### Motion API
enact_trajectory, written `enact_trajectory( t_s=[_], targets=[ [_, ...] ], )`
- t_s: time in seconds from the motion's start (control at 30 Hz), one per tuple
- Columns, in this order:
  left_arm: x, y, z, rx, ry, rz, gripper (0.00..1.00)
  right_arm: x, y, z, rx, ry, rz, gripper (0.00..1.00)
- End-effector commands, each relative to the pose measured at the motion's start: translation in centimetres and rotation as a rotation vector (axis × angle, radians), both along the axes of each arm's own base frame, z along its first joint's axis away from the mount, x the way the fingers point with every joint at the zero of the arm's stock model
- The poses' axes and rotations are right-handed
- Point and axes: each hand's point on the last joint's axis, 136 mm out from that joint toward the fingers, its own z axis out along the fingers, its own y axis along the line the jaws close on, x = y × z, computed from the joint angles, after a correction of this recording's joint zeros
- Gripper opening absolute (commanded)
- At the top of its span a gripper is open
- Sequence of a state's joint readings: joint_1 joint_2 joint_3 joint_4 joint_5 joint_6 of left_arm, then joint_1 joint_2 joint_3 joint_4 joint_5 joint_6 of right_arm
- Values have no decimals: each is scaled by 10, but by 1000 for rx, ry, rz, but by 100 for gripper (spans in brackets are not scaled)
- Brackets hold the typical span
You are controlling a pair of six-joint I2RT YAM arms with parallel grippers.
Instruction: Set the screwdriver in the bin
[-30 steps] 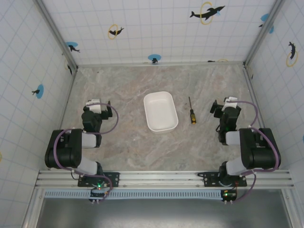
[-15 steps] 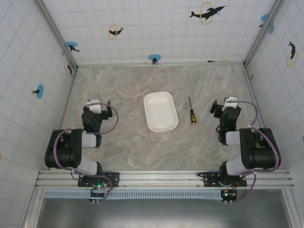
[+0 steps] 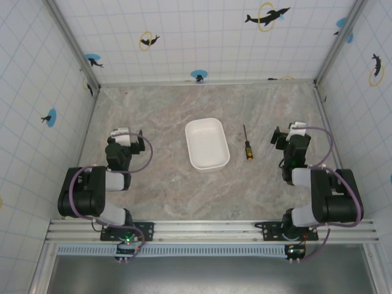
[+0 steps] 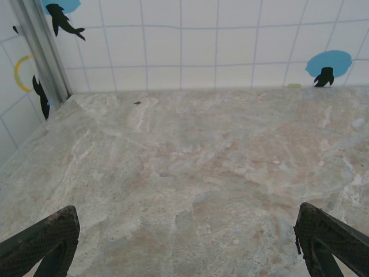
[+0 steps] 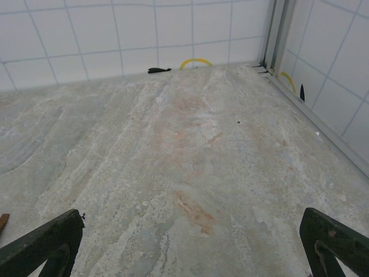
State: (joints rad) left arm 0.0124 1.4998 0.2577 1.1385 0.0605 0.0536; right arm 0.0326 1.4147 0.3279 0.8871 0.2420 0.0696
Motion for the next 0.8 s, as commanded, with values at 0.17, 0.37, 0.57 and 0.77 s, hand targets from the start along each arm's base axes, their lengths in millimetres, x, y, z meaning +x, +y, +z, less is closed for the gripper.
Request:
enact_trajectory(
  t_s=[0.17, 0.37, 0.57, 0.77],
  targets=[
    [0, -10, 14, 23, -23, -69, 97, 1, 1, 22, -14, -33, -3, 99],
    [-4, -14, 31, 26, -31, -90, 97, 0, 8, 32, -11, -9, 23, 99],
    [-4, -23, 53, -53, 30, -121, 97, 0, 51, 42, 18, 138, 157, 99],
    [-8, -56, 66, -193, 104, -215, 98, -2, 104, 28, 133, 342, 330, 99]
  ],
)
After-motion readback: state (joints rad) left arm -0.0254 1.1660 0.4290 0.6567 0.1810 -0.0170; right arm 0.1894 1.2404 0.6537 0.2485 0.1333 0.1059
